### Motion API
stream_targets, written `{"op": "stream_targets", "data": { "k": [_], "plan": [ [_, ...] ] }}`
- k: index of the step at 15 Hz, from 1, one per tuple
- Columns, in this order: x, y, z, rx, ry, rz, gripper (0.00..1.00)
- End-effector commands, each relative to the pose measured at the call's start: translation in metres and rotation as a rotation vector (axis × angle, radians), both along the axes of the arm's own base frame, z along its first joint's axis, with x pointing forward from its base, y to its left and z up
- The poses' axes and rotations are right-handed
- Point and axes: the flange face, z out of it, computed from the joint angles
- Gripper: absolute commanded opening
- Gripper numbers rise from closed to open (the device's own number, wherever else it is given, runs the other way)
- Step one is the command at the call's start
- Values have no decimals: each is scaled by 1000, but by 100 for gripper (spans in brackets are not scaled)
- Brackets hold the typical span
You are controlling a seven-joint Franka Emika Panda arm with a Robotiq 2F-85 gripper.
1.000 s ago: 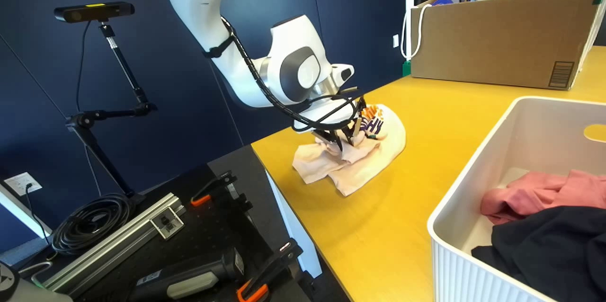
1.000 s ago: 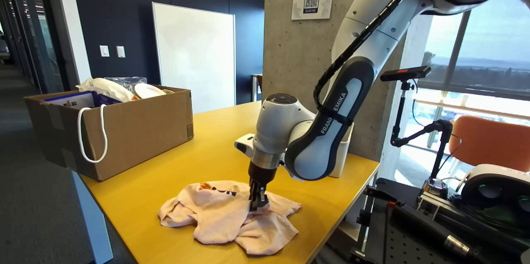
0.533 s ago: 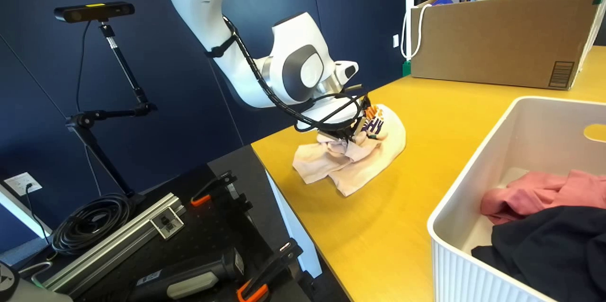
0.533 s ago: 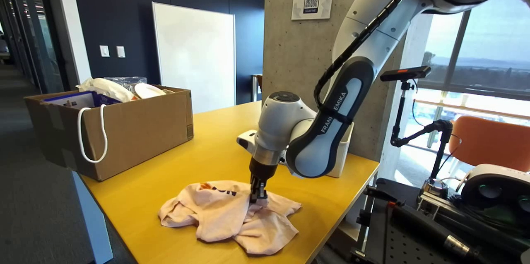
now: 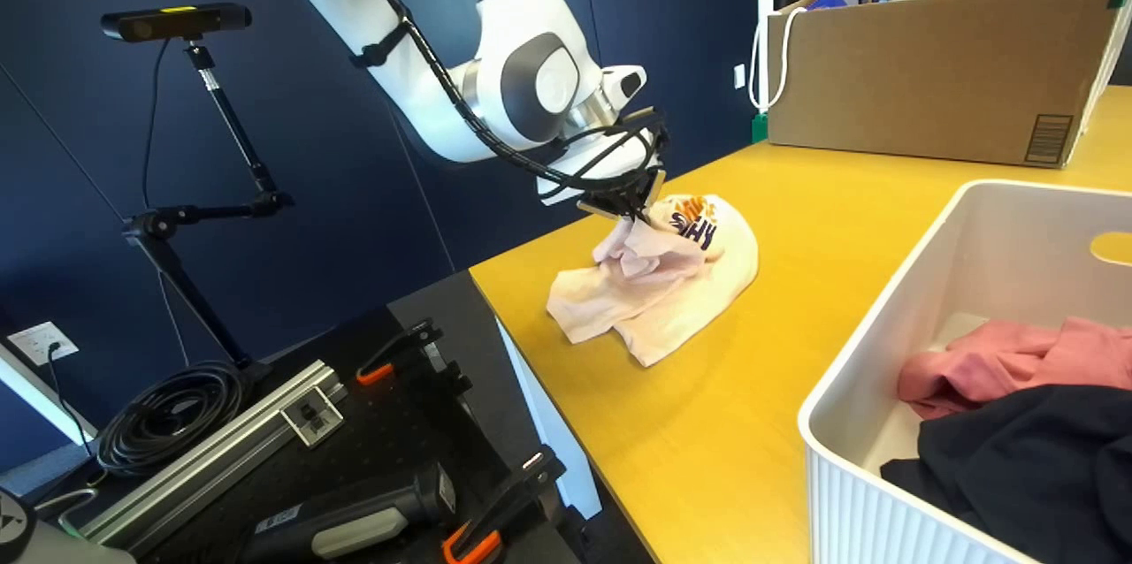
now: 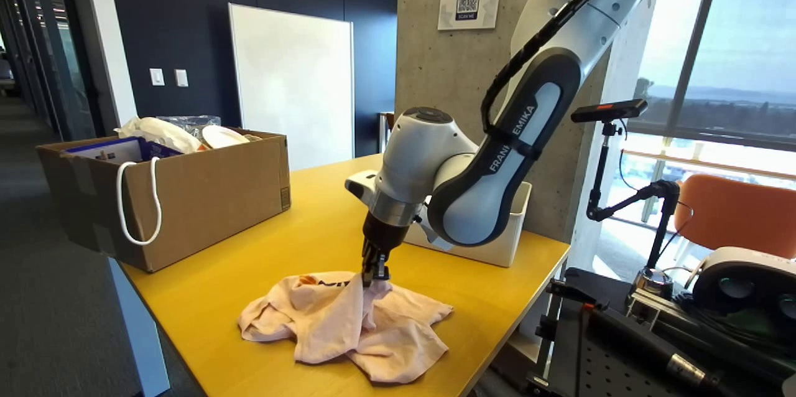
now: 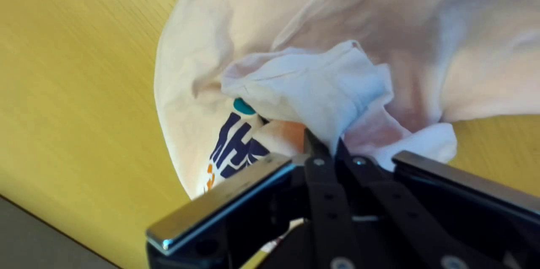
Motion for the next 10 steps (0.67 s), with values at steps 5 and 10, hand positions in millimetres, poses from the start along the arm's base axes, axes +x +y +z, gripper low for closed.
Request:
{"op": "stream_targets", "data": {
  "k": [5, 10],
  "plan": [
    [-25, 58, 42, 83, 0, 73, 1],
    [-31, 74, 43, 135, 6, 96, 1]
  ]
}}
